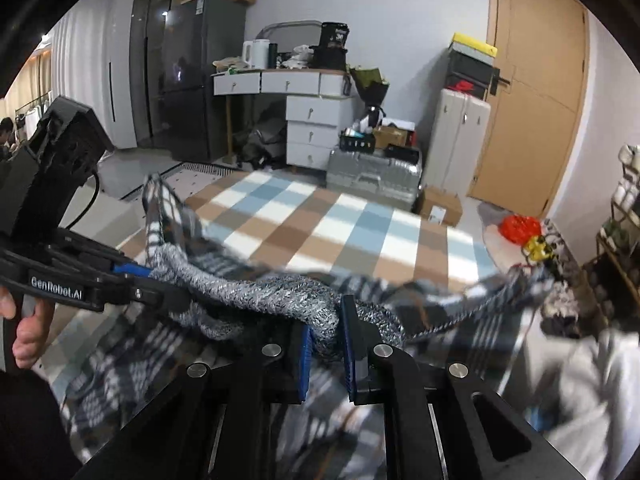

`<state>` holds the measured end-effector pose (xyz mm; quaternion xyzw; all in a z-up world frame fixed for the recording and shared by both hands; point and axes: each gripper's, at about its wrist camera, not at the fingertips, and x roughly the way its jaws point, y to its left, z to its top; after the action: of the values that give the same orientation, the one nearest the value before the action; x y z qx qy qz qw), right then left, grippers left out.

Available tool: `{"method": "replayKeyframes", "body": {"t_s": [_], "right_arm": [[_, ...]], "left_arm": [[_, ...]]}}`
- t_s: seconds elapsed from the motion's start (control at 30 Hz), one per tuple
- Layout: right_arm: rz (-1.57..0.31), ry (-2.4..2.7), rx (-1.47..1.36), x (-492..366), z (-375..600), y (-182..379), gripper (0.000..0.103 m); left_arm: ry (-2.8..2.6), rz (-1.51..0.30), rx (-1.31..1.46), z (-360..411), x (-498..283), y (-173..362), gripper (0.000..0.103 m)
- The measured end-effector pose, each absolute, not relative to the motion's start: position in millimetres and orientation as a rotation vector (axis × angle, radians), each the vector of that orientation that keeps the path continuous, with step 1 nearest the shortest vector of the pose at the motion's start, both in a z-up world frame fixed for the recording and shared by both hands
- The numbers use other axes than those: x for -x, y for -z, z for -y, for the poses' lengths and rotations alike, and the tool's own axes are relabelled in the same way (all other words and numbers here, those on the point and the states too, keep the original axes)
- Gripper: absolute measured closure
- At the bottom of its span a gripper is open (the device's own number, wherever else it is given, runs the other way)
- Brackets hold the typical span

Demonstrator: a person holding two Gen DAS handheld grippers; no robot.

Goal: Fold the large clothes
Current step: 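Lift the hem with both grippers and fold it toward the collar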

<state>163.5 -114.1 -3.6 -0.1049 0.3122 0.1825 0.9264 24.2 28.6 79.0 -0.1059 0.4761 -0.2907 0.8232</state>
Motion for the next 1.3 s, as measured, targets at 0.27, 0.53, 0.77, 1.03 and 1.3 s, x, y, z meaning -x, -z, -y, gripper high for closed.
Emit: {"method": "replayKeyframes", "body": {"t_s": [0.27, 0.53, 0.77, 1.03, 1.3], "right_arm": [[-0.759, -0.365, 0.093, -124.8, 131.7, 63.8, 0.090], [-0.846, -0.390, -0.019, -120.7, 138.0, 86.3, 0.087], [-0.902, -0.464, 0.010, -116.7, 119.5, 87.0, 0.087], [-0.977, -0.467, 0.043, -121.8, 124.7, 96.0, 0.081], [-1.104, -0.509, 0.044, -127.0, 125.1, 90.5, 0.063]], "left_arm": [[0.589, -1.091, 0.184, -15.8, 2.8, -38.1, 0.091], [0.576, -1.128, 0.220, -23.5, 1.0, -25.9, 0.090], [0.587, -1.132, 0.222, -31.6, 20.0, -24.5, 0.090], [0.698, -1.061, 0.154, -31.8, 49.1, -93.0, 0.054], [0.563, -0.888, 0.104, -56.3, 21.0, -146.9, 0.023]]}}
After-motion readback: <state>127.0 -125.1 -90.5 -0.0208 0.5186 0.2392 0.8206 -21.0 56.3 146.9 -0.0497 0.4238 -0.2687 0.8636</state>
